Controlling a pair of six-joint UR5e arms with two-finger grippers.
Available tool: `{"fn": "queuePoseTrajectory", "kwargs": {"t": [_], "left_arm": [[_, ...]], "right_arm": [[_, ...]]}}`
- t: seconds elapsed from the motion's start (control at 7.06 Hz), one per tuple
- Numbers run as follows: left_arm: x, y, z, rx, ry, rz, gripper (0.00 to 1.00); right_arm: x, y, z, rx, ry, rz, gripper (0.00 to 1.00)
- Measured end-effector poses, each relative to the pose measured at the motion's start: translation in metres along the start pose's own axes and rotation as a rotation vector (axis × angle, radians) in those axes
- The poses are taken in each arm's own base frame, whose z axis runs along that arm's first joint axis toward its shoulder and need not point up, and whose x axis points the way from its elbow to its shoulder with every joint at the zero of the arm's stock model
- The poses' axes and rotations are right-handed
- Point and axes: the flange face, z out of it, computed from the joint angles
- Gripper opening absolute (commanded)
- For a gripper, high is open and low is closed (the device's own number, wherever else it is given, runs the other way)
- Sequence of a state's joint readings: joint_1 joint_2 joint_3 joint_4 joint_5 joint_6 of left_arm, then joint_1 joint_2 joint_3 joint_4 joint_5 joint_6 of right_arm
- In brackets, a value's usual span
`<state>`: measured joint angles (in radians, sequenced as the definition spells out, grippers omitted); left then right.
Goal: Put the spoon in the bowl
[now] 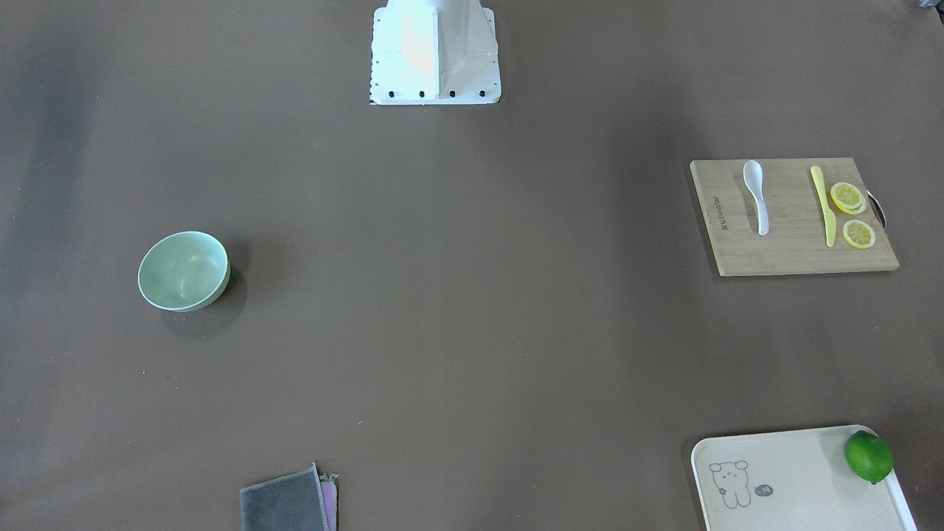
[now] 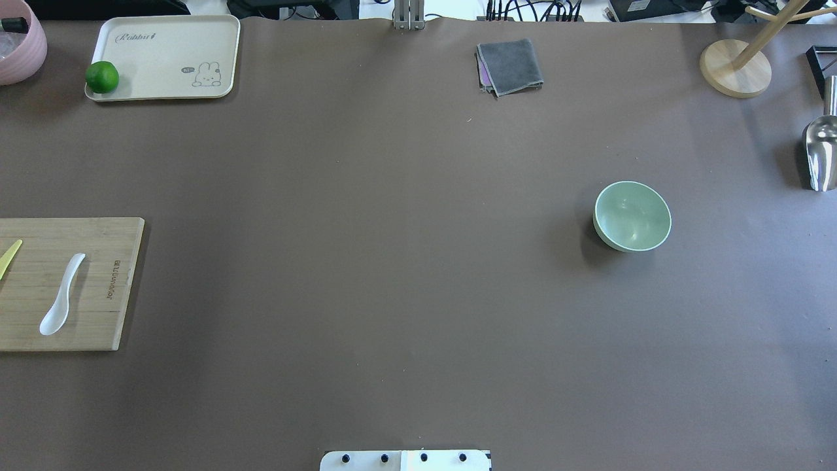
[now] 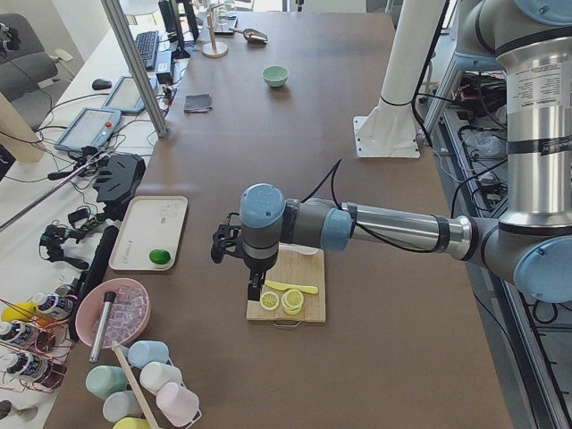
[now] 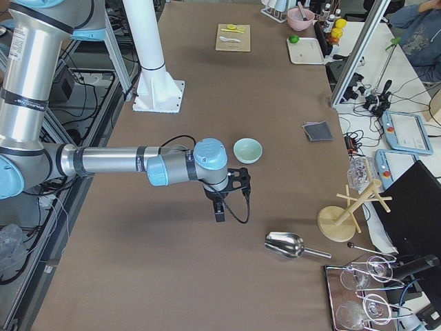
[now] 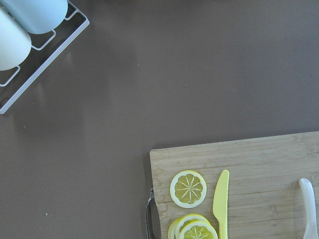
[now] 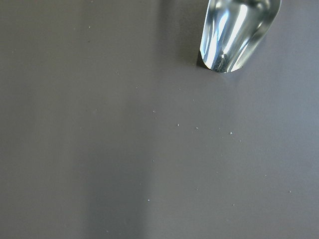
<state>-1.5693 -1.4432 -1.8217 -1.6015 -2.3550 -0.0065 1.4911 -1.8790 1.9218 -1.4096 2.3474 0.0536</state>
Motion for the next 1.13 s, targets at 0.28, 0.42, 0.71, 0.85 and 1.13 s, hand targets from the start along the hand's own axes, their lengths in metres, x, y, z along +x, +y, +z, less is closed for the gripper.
{"fn": "queuePoseTrajectory", "kwargs": {"t": [0.28, 0.42, 0.71, 0.85, 1.13], "left_arm": [[-0.001, 0.001, 0.002, -0.004, 0.001, 0.000, 0.98], [-0.002, 0.002, 0.004, -0.006, 0.002, -0.001, 0.98], [-0.003, 0.003, 0.006, -0.009, 0.003, -0.002, 0.98], [-0.004, 0.001, 0.007, -0.010, 0.003, -0.002, 0.98], [-0.003, -0.001, 0.010, -0.012, 0.004, 0.001, 0.97]], "right_arm": [[-0.002, -0.002, -0.002, 0.004, -0.001, -0.004, 1.00], [-0.002, -0.002, -0.003, 0.008, -0.002, -0.005, 1.00], [0.001, 0.002, -0.012, 0.027, -0.028, 0.008, 1.00], [0.003, 0.004, -0.013, 0.030, -0.033, 0.013, 1.00], [0.006, 0.003, -0.013, 0.030, -0.027, 0.016, 1.00]]}}
